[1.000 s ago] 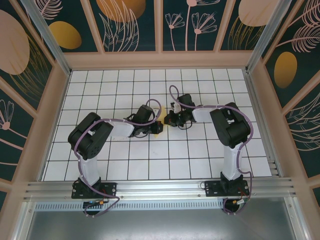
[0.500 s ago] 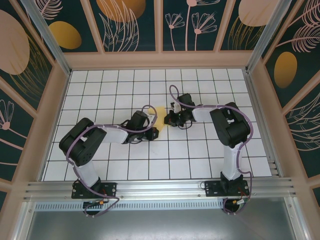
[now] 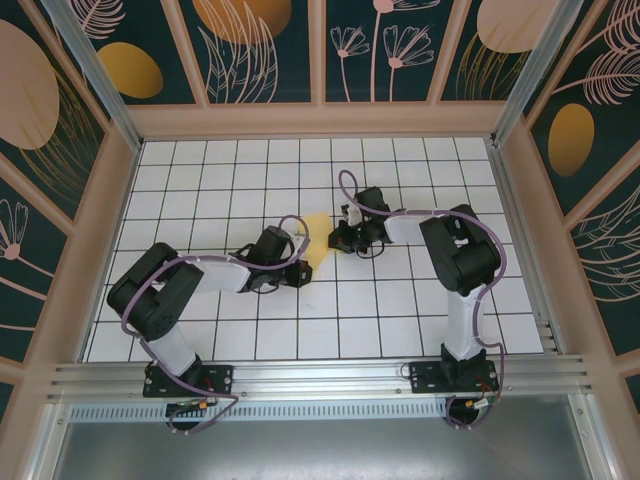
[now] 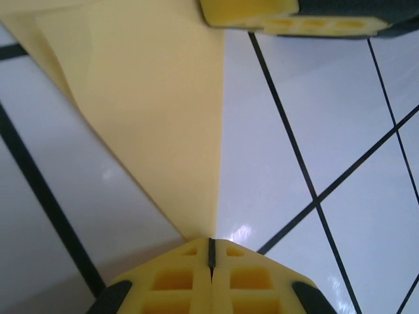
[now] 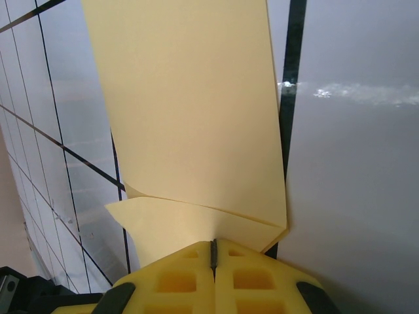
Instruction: Fold a paper plane with a square sheet of paper (pick it up from the middle)
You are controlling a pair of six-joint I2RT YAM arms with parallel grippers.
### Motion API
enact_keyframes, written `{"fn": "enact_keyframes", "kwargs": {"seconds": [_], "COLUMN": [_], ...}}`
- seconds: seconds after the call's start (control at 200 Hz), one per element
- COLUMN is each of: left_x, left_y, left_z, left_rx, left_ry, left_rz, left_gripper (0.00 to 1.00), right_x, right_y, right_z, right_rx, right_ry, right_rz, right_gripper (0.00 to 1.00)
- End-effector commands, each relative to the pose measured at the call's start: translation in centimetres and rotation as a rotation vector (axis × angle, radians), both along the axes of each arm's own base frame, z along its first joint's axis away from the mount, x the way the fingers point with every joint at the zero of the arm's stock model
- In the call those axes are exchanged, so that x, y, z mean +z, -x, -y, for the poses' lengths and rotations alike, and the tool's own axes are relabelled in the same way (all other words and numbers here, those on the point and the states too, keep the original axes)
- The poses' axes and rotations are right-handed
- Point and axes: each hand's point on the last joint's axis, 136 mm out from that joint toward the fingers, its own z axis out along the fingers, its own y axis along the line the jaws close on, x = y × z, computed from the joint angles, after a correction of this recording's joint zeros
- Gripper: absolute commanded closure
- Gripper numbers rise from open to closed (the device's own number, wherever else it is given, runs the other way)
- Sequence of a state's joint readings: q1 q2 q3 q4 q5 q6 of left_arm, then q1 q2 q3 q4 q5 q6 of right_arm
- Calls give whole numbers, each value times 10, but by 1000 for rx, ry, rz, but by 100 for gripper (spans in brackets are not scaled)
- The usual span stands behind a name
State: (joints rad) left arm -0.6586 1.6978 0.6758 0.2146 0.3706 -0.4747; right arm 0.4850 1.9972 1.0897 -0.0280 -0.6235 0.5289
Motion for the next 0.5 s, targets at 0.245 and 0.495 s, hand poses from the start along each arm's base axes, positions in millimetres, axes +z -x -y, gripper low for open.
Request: {"fn": "enact_keyframes", "kwargs": {"seconds": [0.245, 0.495], "left_x": [38, 69], "left_y": [-7, -40], "left_z": [-8, 8], "left_rx": [87, 266], "left_ry": [-3, 192], "left_rz": [36, 88], "left_gripper": [99, 100], "right_x": [-39, 14], "right_y": [33, 25], "right_z": [27, 12], "right_rx": [-67, -157], "right_ry": [167, 66], "right_rz": [-122, -37], "right_gripper": [100, 100]}}
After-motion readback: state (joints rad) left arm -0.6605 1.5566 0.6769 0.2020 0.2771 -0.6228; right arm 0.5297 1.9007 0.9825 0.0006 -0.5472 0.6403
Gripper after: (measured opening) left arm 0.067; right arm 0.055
